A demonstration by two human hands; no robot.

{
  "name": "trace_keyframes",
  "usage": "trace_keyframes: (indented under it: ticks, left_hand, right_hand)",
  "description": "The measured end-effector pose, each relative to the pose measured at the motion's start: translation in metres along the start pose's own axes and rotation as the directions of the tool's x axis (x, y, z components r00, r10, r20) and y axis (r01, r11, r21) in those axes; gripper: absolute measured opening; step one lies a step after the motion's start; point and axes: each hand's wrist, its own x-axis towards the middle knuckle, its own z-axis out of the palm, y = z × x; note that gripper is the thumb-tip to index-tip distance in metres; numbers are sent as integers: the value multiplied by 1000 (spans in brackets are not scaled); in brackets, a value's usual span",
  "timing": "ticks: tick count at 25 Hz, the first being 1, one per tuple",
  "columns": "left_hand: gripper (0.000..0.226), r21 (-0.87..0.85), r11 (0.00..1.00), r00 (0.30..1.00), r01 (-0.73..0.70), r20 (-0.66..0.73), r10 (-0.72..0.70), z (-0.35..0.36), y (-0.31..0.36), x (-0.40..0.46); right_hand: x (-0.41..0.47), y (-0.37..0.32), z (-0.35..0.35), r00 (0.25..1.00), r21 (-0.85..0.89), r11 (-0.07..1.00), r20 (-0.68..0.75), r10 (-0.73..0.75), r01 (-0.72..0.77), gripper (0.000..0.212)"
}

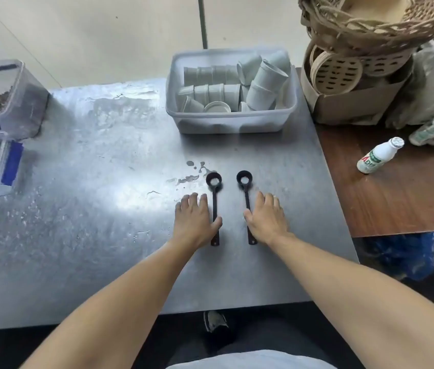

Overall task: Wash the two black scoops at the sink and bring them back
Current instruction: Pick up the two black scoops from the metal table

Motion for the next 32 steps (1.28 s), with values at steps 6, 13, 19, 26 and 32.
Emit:
trace_keyframes:
  ticks: [6,13,19,26,32]
  left_hand:
    - [37,-294,949,993,115,48,-106,9,16,26]
    - [14,-394,900,982,189,47,-185,17,16,42]
    - [15,-665,641,912,384,166,-375,18,10,47]
    - [23,-827,243,829,507,392,-399,14,1,39]
    - [27,-873,62,815,483,423,-395,11,-16,14]
  right_hand:
    - [25,-1,3,997,148,987,41,61,-66,33]
    - [41,3,2,999,162,985,6,52,-53,22]
    - [49,-1,4,973,334,914,67,221,-230,23]
    - [51,0,2,942,563,755,220,254,-335,10]
    - [46,-18,4,962,605,759,256,98,-238,5]
